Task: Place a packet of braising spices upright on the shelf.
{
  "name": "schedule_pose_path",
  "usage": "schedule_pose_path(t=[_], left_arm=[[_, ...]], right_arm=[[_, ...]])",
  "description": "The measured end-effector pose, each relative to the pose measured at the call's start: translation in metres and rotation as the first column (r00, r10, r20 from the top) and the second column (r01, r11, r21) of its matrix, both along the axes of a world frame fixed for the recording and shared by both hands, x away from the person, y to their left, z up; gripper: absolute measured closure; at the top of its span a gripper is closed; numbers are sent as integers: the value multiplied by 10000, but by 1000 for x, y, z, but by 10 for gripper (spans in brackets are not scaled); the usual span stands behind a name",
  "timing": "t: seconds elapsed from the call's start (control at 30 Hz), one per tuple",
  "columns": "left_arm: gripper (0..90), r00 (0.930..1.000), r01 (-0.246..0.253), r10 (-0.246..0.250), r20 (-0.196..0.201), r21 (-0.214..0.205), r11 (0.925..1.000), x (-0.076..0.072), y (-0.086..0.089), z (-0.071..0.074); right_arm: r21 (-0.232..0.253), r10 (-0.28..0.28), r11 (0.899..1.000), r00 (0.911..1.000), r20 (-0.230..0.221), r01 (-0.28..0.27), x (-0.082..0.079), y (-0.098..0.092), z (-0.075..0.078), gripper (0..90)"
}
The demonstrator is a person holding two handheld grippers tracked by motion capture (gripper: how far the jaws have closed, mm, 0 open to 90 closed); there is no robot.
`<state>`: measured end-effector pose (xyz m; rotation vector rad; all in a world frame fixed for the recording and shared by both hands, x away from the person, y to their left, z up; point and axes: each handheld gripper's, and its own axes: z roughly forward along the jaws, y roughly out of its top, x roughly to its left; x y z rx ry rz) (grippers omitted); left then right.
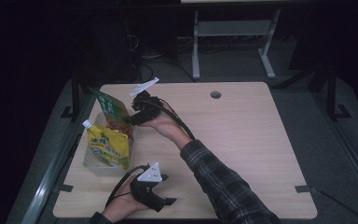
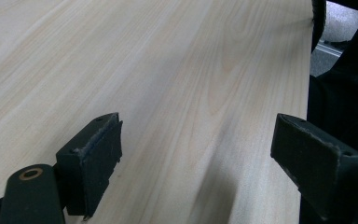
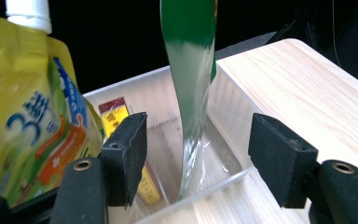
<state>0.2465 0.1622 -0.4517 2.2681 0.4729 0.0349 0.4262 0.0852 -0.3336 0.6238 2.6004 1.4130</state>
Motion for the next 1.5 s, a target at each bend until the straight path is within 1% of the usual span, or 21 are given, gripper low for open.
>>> schedule_pose_path(t=[0.07,0.13,0.27,0.3,0.4,0.43,0.5,0.53,0.6,0.67,0.83,0.9,0.93,1.0,1.17,1.23,1.27,1.33,1.37,1.4,1.5], left_arm=[[155,10000,-28,28,64,-23,10000,1,1,1],[155,10000,3,-3,96,32,10000,1,2,1],[155,10000,40,-40,73,22,10000,0,2,1],[155,10000,47,-47,79,26,10000,0,2,1],[155,10000,25,-25,89,13,10000,0,2,1],[155,10000,-7,7,56,-22,10000,0,1,1],[155,10000,27,-27,92,33,10000,0,2,2],[155,10000,-18,18,45,-33,10000,0,2,2],[155,10000,1,0,79,-75,10000,0,2,2],[155,10000,-2,2,93,-82,10000,0,3,2],[155,10000,-61,62,45,-100,9999,0,4,3],[155,9999,-93,93,46,-95,9999,0,4,3],[155,9999,-101,101,35,-97,9999,0,5,3],[155,9999,-92,93,59,-179,9998,1,5,3],[155,9998,-25,27,192,-78,10000,2,6,4],[155,9998,-44,45,192,-52,10000,1,6,4],[155,9998,-16,17,205,-4,10000,2,6,5],[155,9999,-99,101,123,-108,9999,1,6,5],[155,9999,-74,75,154,-63,10000,1,6,5],[155,9998,-41,41,216,-10,10000,1,6,5],[155,9998,-91,93,197,-96,9999,1,5,5]], right_arm=[[98,9,10000,10000,-52,-8,-3,-7,1,356],[80,102,9999,9999,-15,-101,-5,-15,2,350],[20,-32,10000,10000,42,32,-8,-34,2,341],[-29,-24,10000,9999,148,25,-9,-39,1,341],[7,-169,9999,9998,-41,170,-12,-54,-1,325],[5,-170,9999,9999,0,170,-12,-58,-1,318],[85,-326,9994,9993,-193,327,-15,-69,-3,293],[89,-301,9995,9993,-237,303,-15,-74,-4,280],[91,-379,9992,9991,-189,381,-19,-84,-6,266],[70,-334,9994,9992,-215,336,-23,-95,-7,250],[120,-422,9990,9989,-195,424,-38,-123,-16,248],[175,-578,9982,9981,-211,581,-43,-134,-19,247],[117,-531,9985,9985,-116,532,-45,-140,-20,248],[238,-611,9978,9978,-244,616,-50,-149,-23,247],[35,-779,9969,9968,-198,780,-67,-174,-33,230],[-113,-920,9957,9957,-113,919,-75,-184,-39,225],[-186,-1013,9947,9947,-155,1010,-79,-190,-41,221],[-335,-1122,9932,9935,-188,1116,-86,-200,-48,220],[-388,-1176,9925,9925,-320,1163,-90,-205,-50,220],[-468,-1184,9921,9923,-357,1167,-93,-211,-53,219],[-643,-1343,9892,9902,-386,1317,-104,-224,-61,217]])
